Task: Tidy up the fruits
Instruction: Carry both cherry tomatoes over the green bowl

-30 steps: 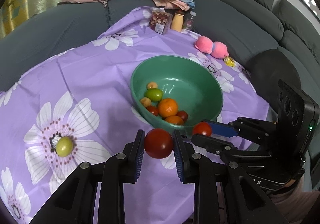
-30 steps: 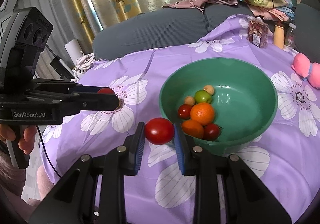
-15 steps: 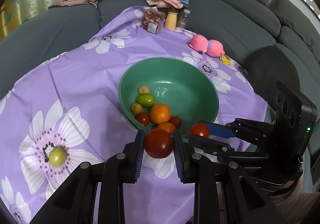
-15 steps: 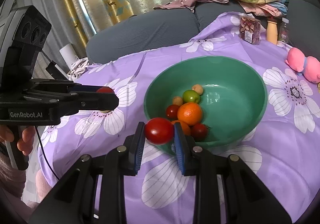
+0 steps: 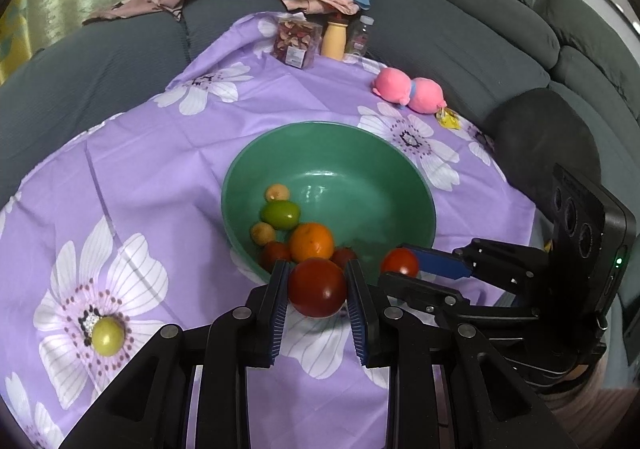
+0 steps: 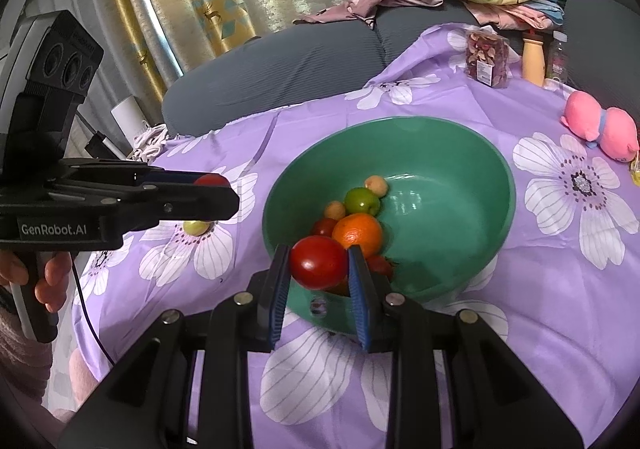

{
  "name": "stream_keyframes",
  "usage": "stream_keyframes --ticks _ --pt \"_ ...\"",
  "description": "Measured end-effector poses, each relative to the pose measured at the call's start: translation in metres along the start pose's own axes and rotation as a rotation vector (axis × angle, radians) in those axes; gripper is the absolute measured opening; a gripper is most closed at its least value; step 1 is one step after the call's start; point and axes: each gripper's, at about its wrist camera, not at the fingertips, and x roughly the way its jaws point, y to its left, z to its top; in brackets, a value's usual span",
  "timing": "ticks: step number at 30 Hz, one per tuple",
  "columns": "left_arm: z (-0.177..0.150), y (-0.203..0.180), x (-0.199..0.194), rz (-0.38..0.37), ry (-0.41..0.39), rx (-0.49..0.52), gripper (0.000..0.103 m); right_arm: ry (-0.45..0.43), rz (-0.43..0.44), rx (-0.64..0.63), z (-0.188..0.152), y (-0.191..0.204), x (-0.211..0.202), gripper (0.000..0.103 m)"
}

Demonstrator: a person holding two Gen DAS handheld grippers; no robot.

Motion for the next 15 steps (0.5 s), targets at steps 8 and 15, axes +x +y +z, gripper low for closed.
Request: stream_keyframes --ticks 8,15 --pt "0.007 0.0 0.013 -0.011 0.021 -0.006 0.028 -0.005 -0.004 0.017 0.003 -0.01 0.001 0.029" --pt "0.012 0.0 0.025 -0.01 0.041 -0.004 0.028 -0.007 -0.005 0.028 0.005 -0.015 0.004 0.029"
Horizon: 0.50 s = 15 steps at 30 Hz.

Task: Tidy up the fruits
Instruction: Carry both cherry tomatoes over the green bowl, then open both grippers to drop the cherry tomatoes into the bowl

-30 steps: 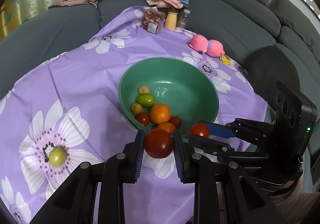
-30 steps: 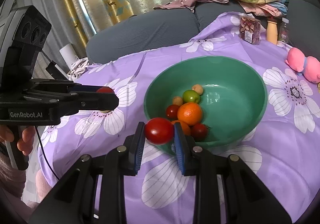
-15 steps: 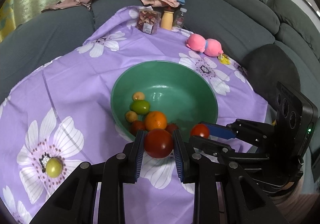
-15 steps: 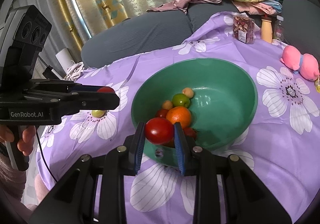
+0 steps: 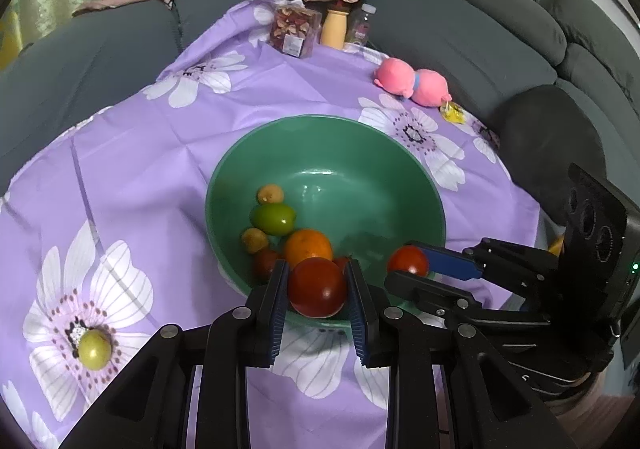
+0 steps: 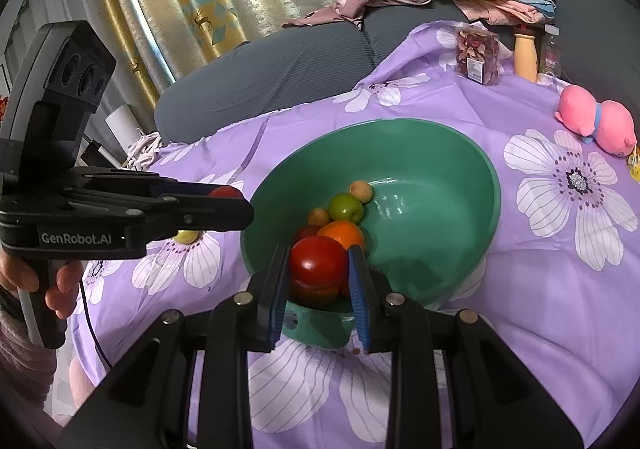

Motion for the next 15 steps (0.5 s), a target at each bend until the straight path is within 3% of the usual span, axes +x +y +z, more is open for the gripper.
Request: stream_keyframes --ticks 15 --pt "0.005 0.0 0.019 -0.003 0.036 0.009 0.028 0.008 -0.004 0.015 0.002 -0.01 0.007 0.029"
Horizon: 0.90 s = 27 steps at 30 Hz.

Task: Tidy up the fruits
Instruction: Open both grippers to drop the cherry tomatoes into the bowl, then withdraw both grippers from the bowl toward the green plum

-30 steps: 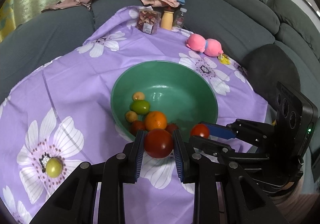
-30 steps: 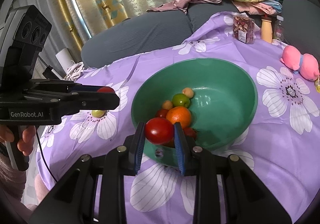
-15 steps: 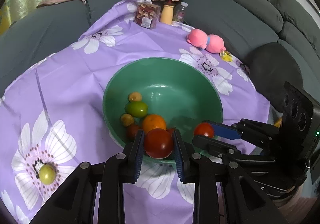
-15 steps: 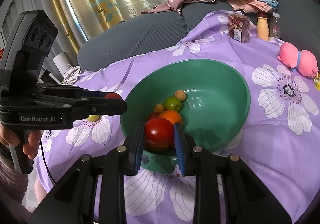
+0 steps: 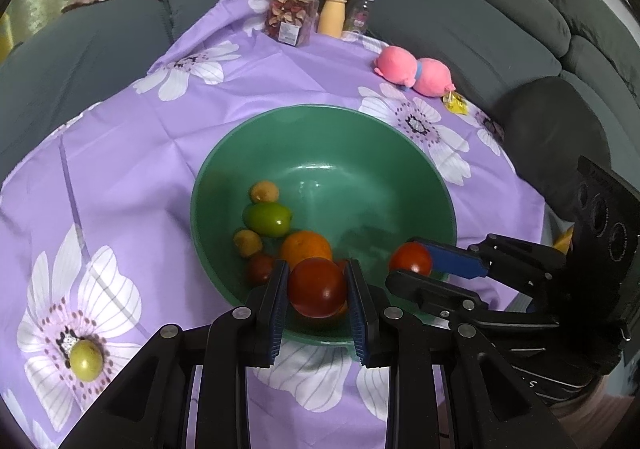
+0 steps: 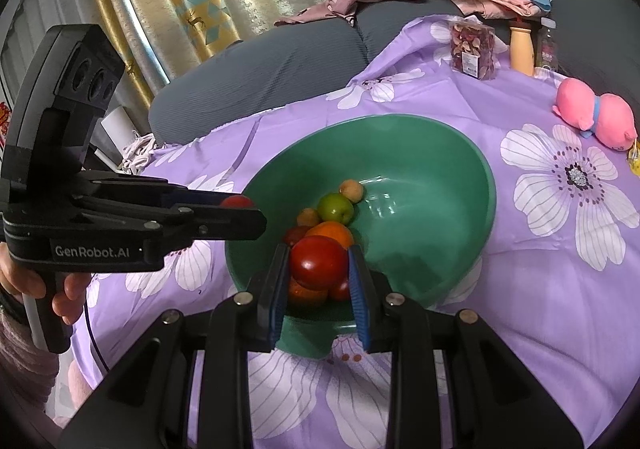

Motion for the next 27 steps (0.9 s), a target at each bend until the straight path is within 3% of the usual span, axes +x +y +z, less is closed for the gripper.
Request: stream_keyframes --ticks 13,14,15,17,22,24,27 --pt "0.001 0.001 0.014 0.02 0.033 -0.004 0.029 0.019 -0.026 0.017 0.001 -0.007 0.008 0.032" --pt "0.001 0.002 0.013 0.024 0.031 -0.009 0.036 0.019 -0.029 0.017 0.001 -0.006 0.007 0.033" --pt "0.0 0.004 0.011 0.03 0.028 -0.014 0.05 0.02 -0.032 0.017 0.001 -0.006 0.007 0.035" --pt "-0.001 0.006 0.007 0.038 0.018 -0.023 0.062 0.019 -0.035 0.02 0.001 -0.005 0.006 0.038" --pt "-0.009 0.016 -0.01 0.062 -0.005 -0.057 0.064 0.009 -0.041 0.013 0.002 0.002 0.0 0.046" --pt "-0.015 0.022 -0.017 0.079 -0.016 -0.074 0.08 0.004 -0.04 0.007 0.003 0.007 -0.004 0.051" --pt "-0.028 0.034 -0.03 0.089 -0.032 -0.114 0.084 -0.002 -0.038 -0.014 0.002 0.017 -0.01 0.053"
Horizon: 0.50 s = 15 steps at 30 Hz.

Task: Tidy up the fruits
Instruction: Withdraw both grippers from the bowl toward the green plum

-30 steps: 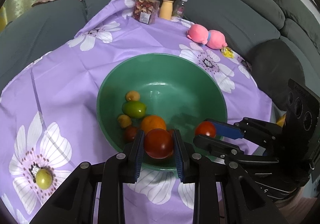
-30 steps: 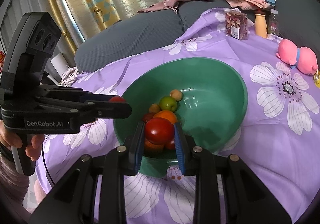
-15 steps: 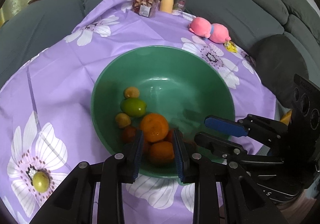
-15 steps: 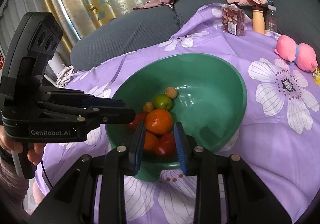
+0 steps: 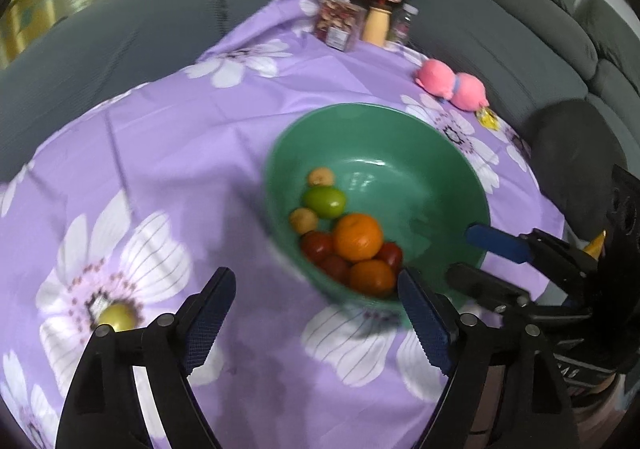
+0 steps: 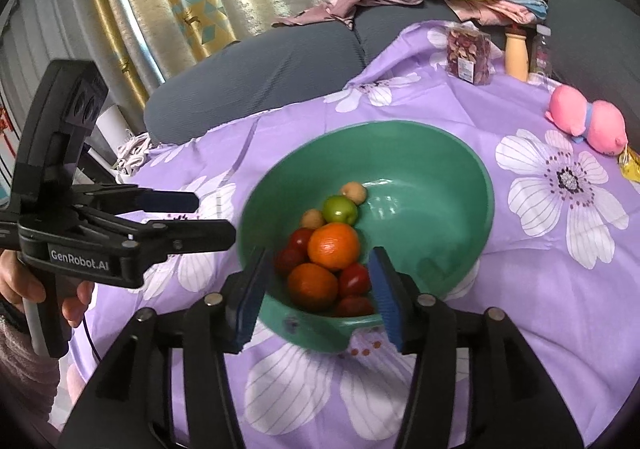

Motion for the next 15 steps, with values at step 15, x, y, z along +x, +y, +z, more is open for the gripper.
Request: stream_keyframes --ticks 15 --pt "-0.083 0.09 -0.037 0.147 0.005 -0.251 0.097 0.038 0.05 -0.114 -0.004 0.069 -0.003 0.083"
